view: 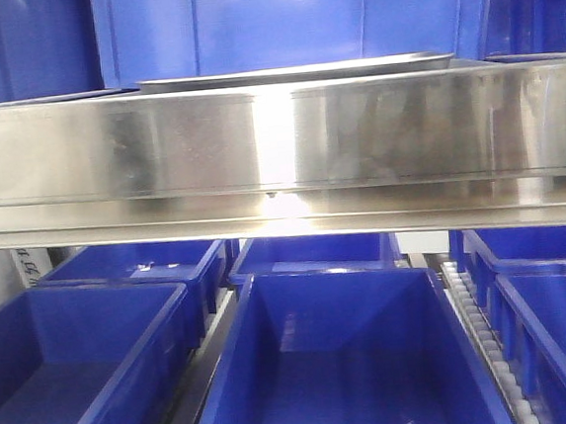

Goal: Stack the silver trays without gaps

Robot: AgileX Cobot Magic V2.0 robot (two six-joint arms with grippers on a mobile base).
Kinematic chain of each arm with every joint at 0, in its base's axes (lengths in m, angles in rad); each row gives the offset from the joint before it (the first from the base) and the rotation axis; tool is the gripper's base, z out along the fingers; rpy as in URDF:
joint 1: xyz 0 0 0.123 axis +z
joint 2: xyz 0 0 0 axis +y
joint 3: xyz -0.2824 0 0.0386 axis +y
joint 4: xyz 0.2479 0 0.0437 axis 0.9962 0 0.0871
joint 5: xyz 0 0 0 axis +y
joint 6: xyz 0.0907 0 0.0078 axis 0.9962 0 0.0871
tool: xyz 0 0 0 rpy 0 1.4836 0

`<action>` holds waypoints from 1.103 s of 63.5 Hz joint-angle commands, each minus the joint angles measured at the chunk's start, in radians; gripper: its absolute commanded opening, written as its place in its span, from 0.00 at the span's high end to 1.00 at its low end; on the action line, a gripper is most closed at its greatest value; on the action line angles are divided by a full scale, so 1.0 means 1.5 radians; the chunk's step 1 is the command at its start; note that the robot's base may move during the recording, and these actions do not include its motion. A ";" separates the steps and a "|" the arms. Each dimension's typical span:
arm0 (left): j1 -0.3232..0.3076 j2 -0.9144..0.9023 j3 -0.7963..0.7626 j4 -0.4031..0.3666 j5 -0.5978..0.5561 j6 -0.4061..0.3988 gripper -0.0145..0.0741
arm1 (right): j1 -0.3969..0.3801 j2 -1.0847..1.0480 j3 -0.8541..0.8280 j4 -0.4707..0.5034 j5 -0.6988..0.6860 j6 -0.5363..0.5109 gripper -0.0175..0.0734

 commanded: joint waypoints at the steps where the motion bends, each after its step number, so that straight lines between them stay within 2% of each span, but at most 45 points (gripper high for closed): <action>1: 0.026 -0.003 -0.016 -0.026 -0.032 0.010 0.88 | 0.001 0.008 -0.017 -0.008 -0.062 -0.007 0.75; 6: 0.087 -0.028 0.001 -0.030 -0.038 0.058 0.88 | 0.001 0.008 -0.017 -0.008 -0.062 -0.007 0.75; 10: 0.145 -0.057 0.027 -0.054 -0.057 0.104 0.88 | 0.001 0.008 -0.017 -0.008 -0.062 -0.007 0.75; 17: 0.237 -0.113 0.103 -0.073 -0.125 0.121 0.88 | 0.001 0.008 -0.017 -0.008 -0.062 -0.007 0.75; 25: 0.309 -0.160 0.224 -0.073 -0.267 0.121 0.88 | 0.001 0.008 -0.017 -0.008 -0.062 -0.007 0.75; 28: 0.327 -0.159 0.274 -0.077 -0.346 0.121 0.88 | 0.001 0.008 -0.017 -0.008 -0.062 -0.007 0.75; 30: 0.335 -0.157 0.301 -0.080 -0.384 0.121 0.88 | 0.001 0.008 -0.017 -0.008 -0.061 -0.007 0.75; 33: 0.342 -0.158 0.291 -0.082 -0.313 0.121 0.88 | 0.001 0.008 -0.017 -0.008 -0.061 -0.007 0.75; 41: 0.343 -0.158 0.296 -0.082 -0.284 0.121 0.88 | 0.001 0.008 -0.017 -0.008 -0.060 -0.007 0.75; 70: 0.343 -0.158 0.296 -0.082 -0.282 0.121 0.88 | 0.001 0.008 -0.017 -0.008 -0.060 -0.007 0.75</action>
